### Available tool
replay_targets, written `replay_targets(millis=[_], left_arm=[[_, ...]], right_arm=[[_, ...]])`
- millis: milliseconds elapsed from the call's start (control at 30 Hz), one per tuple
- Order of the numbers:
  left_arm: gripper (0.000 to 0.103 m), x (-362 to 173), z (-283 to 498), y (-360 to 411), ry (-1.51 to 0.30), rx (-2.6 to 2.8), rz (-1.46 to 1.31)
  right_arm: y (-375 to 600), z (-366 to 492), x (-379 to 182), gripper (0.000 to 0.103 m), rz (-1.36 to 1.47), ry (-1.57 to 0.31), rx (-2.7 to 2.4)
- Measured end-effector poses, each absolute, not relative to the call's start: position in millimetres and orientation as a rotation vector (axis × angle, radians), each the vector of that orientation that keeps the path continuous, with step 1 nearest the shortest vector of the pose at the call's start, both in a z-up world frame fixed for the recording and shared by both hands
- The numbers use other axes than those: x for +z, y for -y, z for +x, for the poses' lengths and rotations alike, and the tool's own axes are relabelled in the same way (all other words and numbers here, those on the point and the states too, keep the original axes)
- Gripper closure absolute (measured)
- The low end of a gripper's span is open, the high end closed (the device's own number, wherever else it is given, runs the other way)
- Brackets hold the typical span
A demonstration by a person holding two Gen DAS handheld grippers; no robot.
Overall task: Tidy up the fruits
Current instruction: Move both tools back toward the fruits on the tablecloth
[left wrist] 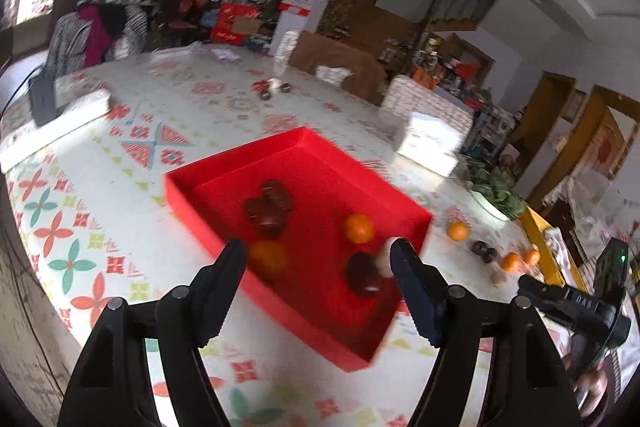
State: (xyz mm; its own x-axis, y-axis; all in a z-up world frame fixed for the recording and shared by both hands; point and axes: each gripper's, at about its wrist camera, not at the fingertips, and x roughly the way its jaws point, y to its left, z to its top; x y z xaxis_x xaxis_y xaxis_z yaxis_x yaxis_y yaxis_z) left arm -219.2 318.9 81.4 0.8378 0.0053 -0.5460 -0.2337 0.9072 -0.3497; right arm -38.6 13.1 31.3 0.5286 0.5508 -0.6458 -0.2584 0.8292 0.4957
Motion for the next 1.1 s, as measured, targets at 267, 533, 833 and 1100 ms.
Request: replay_targets(millis=[267, 533, 833, 1100], left_arm=[[0.029, 149, -225, -266, -0.481, -0.086, -0.366], [0.029, 267, -250, -254, -0.346, -0.245, -0.335], [0.029, 413, -285, -289, -0.245, 0.04, -0.095], [0.022, 532, -304, -355, -0.146, 0.447, -0.031]], right_arm=[[104, -69, 93, 0.053, 0.416, -0.78, 0.358], [184, -113, 211, 0.047, 0.4, -0.639, 0.302], [241, -162, 391, 0.041, 0.298, -0.511, 0.101], [266, -218, 534, 0.037, 0.184, -0.4, -0.183]])
